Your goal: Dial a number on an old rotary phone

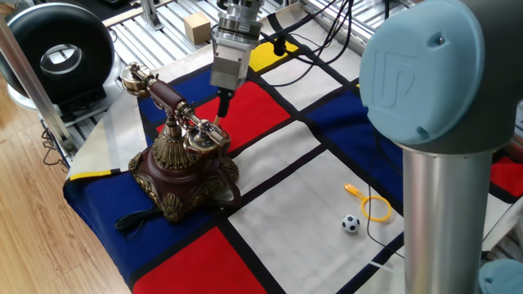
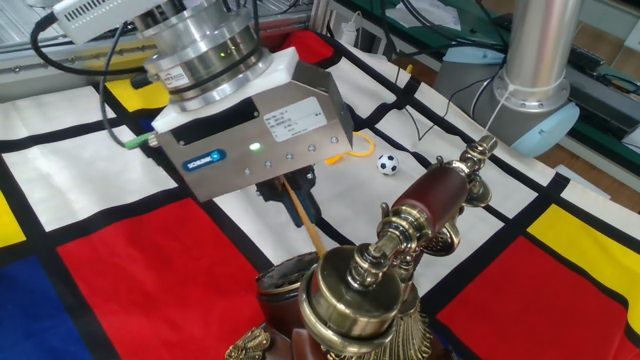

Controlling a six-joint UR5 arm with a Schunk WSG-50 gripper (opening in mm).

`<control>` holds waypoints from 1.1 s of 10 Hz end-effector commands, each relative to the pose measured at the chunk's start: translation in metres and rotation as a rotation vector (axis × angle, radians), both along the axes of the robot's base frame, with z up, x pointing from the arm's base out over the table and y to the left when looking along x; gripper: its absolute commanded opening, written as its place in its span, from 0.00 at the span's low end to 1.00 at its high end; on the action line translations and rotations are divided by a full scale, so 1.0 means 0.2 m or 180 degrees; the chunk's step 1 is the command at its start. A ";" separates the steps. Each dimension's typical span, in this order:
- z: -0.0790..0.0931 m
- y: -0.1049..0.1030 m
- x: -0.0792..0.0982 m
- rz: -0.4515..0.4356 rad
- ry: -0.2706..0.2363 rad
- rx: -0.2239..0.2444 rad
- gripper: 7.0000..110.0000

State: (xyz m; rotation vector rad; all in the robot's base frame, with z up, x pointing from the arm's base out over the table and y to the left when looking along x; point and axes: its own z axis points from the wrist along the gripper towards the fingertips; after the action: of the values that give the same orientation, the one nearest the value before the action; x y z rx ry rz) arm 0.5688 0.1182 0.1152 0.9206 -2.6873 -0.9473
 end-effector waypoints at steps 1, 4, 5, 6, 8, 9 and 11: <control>0.02 0.03 0.02 -0.0108 0.0032 -0.0008 0.00; 0.03 0.05 0.05 -0.0129 0.0016 -0.0011 0.00; 0.03 0.06 0.05 -0.0129 0.0017 0.0009 0.00; 0.03 0.06 0.06 -0.0129 0.0017 0.0018 0.00; 0.05 0.01 0.06 -0.0095 0.0035 -0.0020 0.00; 0.05 0.00 0.07 -0.0096 0.0024 -0.0018 0.00; 0.03 0.04 0.08 -0.0142 0.0013 -0.0009 0.00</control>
State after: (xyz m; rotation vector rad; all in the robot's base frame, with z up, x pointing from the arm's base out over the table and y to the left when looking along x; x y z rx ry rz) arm 0.5803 0.1220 0.1193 0.8709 -2.7063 -0.9350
